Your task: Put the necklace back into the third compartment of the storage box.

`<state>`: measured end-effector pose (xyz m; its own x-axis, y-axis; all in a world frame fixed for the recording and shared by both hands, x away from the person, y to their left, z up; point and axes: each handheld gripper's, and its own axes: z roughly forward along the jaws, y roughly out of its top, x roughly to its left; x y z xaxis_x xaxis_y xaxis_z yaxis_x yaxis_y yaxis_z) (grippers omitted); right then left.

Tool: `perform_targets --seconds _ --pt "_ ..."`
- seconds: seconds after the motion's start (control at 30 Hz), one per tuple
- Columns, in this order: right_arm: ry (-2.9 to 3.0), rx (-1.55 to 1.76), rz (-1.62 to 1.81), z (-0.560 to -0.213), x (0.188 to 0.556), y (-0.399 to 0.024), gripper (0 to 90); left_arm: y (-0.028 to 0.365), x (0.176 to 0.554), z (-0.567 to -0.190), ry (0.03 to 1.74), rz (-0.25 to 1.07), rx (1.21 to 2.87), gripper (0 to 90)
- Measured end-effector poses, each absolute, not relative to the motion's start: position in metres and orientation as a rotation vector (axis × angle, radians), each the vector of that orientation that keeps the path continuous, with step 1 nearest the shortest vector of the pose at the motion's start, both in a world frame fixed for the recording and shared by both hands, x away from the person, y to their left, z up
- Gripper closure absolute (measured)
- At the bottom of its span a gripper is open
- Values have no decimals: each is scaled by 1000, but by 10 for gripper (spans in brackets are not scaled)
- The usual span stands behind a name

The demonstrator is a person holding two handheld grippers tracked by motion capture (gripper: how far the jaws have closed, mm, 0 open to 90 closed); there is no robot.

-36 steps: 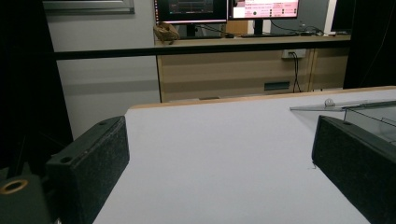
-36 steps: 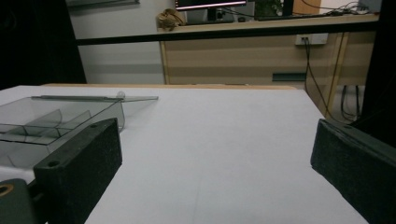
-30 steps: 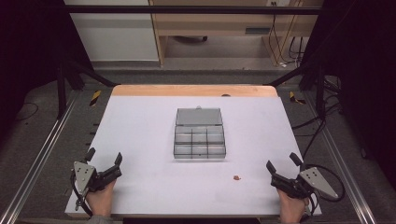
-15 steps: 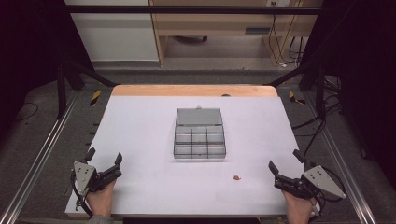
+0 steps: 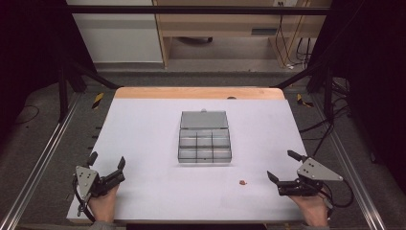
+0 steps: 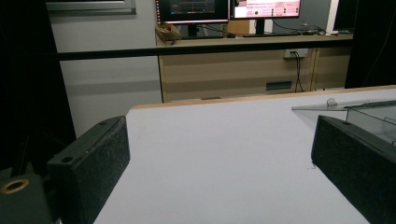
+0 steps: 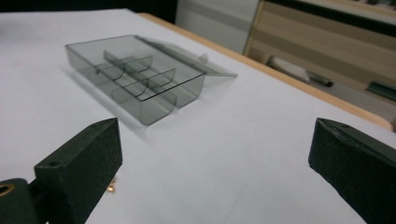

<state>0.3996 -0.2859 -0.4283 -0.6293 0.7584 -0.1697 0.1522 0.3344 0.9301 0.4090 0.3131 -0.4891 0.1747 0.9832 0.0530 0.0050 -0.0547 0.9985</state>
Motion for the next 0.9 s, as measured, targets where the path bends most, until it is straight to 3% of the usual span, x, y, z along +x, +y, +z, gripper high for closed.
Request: perform_targets --seconds 0.9 --pt "2781 245 673 -404 446 -202 118 313 409 -489 1060 1116 1339 44"
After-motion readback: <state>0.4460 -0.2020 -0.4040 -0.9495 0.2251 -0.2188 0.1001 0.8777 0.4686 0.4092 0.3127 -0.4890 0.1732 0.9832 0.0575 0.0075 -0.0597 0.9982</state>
